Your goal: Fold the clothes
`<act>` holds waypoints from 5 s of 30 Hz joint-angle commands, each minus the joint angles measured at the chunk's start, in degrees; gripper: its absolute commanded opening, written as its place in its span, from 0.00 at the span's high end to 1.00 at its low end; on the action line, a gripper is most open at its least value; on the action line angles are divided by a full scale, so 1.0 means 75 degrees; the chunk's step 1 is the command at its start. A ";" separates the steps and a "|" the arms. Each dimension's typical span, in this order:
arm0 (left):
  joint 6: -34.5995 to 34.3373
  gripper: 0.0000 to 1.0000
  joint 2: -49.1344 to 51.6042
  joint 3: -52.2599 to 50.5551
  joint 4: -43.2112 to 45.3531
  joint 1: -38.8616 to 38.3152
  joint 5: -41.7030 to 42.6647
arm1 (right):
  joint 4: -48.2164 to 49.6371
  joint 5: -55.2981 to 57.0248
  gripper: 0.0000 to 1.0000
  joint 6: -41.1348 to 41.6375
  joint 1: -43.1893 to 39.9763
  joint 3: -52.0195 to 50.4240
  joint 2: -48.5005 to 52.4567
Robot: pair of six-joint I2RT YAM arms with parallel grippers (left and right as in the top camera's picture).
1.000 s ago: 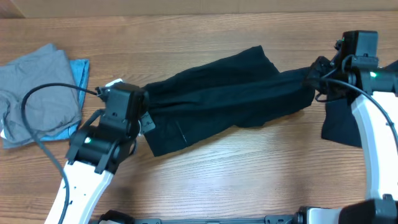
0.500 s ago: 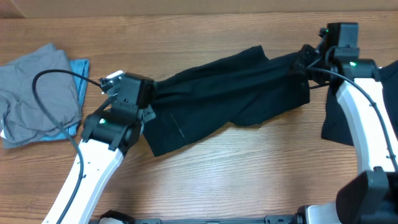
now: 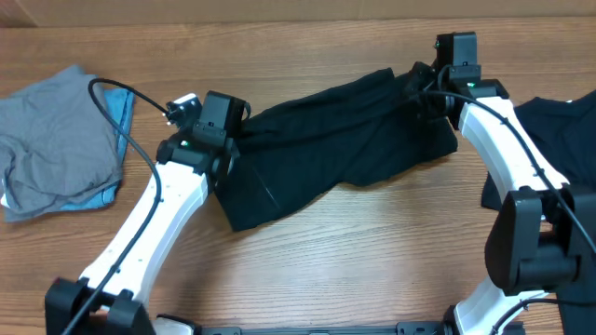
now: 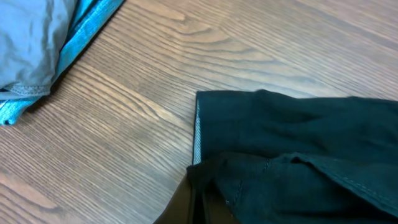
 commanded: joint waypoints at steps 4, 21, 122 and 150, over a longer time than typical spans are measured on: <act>0.0119 0.96 0.0676 0.0163 0.0297 0.0600 -0.0411 | 0.0417 0.0344 0.96 0.0443 -0.0006 0.0227 -0.0029; 0.0717 0.17 0.0787 0.0175 0.0682 0.0781 -0.0414 | 0.1475 0.0335 0.00 0.0440 0.0239 -0.0117 0.0326; 0.2352 0.96 0.3273 0.3975 -0.2836 0.1559 0.3879 | -0.0481 -0.0737 0.96 -0.0291 -0.0595 -0.2314 0.1306; 0.2244 0.96 0.2804 0.0708 -0.1067 0.0764 0.5050 | -0.0565 -0.0970 0.79 -0.0274 -0.0595 -0.2314 0.1306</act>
